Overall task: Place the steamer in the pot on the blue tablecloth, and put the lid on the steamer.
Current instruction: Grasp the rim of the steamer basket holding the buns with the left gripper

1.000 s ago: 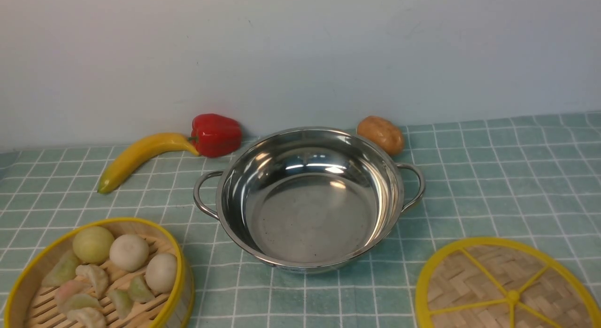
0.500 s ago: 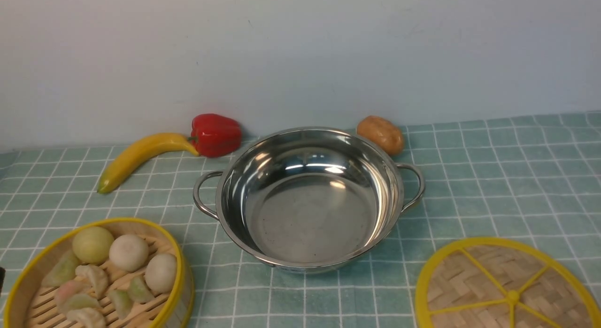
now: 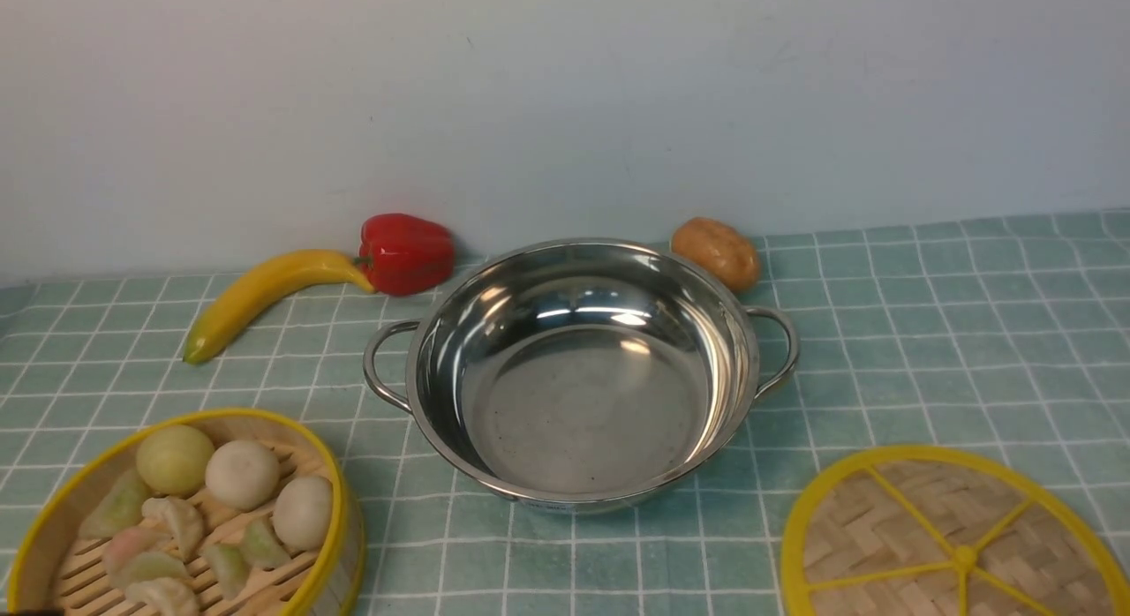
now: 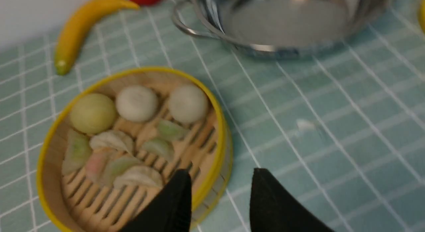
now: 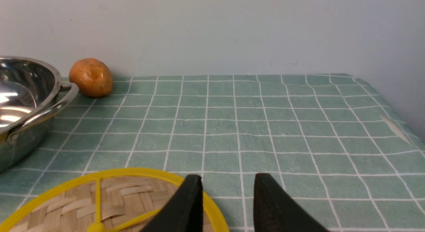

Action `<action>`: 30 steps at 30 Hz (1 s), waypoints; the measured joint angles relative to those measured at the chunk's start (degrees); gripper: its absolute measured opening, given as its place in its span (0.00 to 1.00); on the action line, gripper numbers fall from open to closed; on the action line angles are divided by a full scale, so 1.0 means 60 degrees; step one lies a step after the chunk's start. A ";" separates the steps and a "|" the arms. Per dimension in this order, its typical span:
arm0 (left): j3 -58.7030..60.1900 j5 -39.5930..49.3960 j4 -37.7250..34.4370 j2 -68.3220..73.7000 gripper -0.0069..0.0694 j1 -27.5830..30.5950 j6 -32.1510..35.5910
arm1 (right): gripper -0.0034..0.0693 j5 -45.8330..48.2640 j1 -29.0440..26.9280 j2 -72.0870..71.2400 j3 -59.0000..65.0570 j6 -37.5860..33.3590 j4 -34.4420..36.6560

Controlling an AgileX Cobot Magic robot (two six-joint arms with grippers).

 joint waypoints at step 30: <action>-0.0138 -0.2278 -0.0243 0.9271 0.62 0.0000 0.2560 | 0.38 0.0000 0.0000 0.0000 0.0000 0.0000 0.0000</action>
